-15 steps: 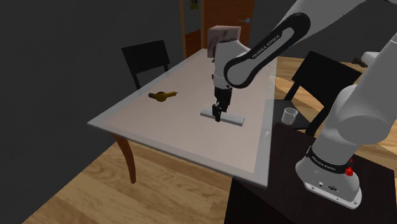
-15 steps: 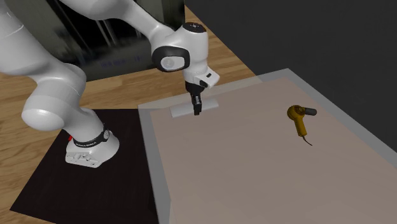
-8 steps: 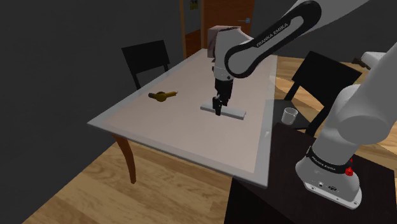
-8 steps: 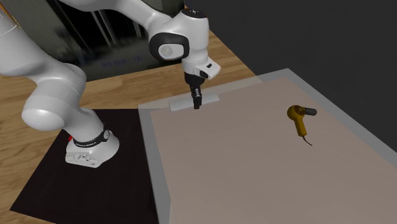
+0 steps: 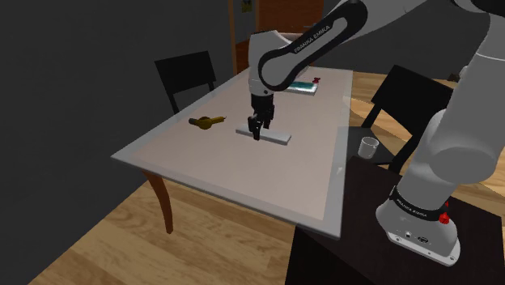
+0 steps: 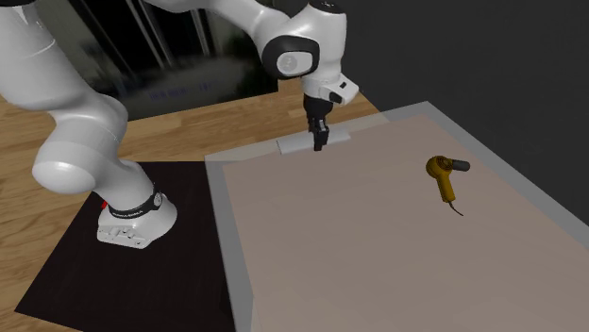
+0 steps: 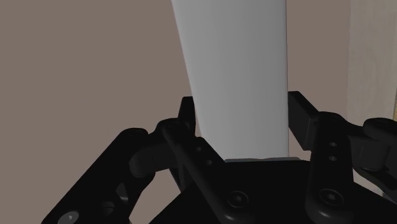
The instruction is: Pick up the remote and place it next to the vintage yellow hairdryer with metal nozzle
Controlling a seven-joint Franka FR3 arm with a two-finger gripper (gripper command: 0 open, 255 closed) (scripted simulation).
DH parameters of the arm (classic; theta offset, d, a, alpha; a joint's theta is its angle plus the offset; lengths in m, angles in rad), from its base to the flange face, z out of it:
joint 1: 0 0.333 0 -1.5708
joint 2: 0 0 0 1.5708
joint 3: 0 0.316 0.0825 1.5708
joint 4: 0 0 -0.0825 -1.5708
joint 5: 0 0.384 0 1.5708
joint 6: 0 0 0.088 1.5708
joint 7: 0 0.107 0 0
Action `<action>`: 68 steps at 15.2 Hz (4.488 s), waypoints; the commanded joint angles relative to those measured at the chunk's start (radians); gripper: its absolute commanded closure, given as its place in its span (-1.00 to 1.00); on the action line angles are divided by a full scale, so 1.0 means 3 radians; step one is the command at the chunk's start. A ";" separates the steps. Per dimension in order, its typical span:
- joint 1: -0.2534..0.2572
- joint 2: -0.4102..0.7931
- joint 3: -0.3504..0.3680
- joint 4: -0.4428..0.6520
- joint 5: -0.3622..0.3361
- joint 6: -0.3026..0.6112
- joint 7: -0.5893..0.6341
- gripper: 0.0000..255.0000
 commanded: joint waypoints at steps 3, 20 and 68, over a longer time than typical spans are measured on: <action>0.0021 0.0489 0.0010 0.0620 -0.0078 -0.0133 0.0075 1.00; 0.0338 0.3106 -0.0049 0.4743 -0.0313 -0.1644 0.0240 1.00; 0.0316 0.3210 -0.0057 0.4296 -0.0324 -0.1094 0.0244 -1.00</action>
